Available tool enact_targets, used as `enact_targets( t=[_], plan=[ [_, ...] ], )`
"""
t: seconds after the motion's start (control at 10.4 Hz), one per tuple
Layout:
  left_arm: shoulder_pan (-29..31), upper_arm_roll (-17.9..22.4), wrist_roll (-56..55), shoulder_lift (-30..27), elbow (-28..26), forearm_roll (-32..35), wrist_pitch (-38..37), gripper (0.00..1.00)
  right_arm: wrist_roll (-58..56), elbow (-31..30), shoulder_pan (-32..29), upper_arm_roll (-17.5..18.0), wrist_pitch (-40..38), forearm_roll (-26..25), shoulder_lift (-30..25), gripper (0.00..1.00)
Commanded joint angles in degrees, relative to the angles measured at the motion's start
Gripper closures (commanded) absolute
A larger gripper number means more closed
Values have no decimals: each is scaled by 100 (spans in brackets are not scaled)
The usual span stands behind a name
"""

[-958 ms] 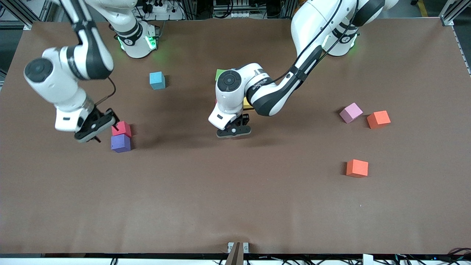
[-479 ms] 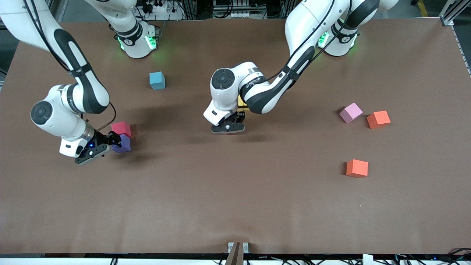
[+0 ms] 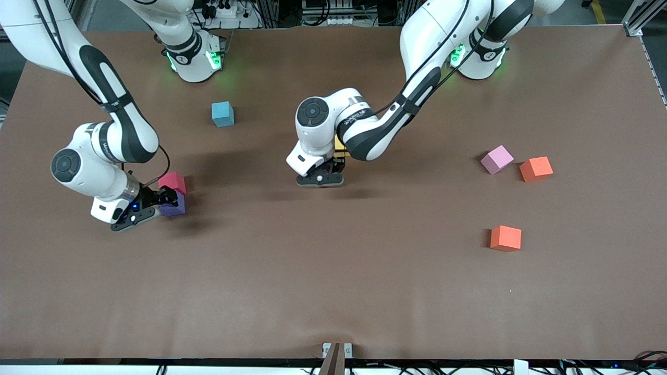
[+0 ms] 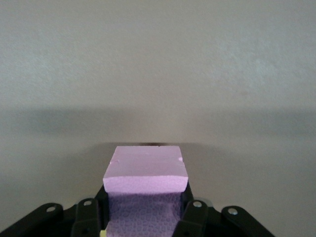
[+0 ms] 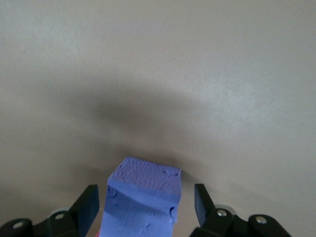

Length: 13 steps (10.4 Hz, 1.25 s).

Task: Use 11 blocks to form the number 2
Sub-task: 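Grasp the blue cube with the right gripper while the left gripper carries lavender, then carry the blue cube toward the figure while the left gripper places lavender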

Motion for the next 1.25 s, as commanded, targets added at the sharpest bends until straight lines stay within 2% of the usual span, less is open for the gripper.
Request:
enact_targets(
  t=[0.0,0.29,0.38,0.48,0.58,0.77,1.15],
  plan=[
    [-126,78,203,37,65,-68,-13,87,66,-219,-52,55,127,73,-45,13],
    [-161,78,335,55,56,-95,-13,87,75,-368,-140,46,303,73,17,14],
    [-170,78,335,107,56,-103,-13,87,92,-369,-149,46,330,73,43,19],
    [-222,78,335,125,65,-103,-4,87,101,-360,-140,46,330,73,43,28],
    [-248,69,335,143,65,-121,-4,87,101,-316,-140,55,312,73,35,43],
    [-257,69,335,169,74,-261,83,87,101,-202,-123,90,225,73,-70,50],
    [-222,69,309,169,92,-446,128,87,355,-43,219,116,-583,73,-720,50]
  ],
)
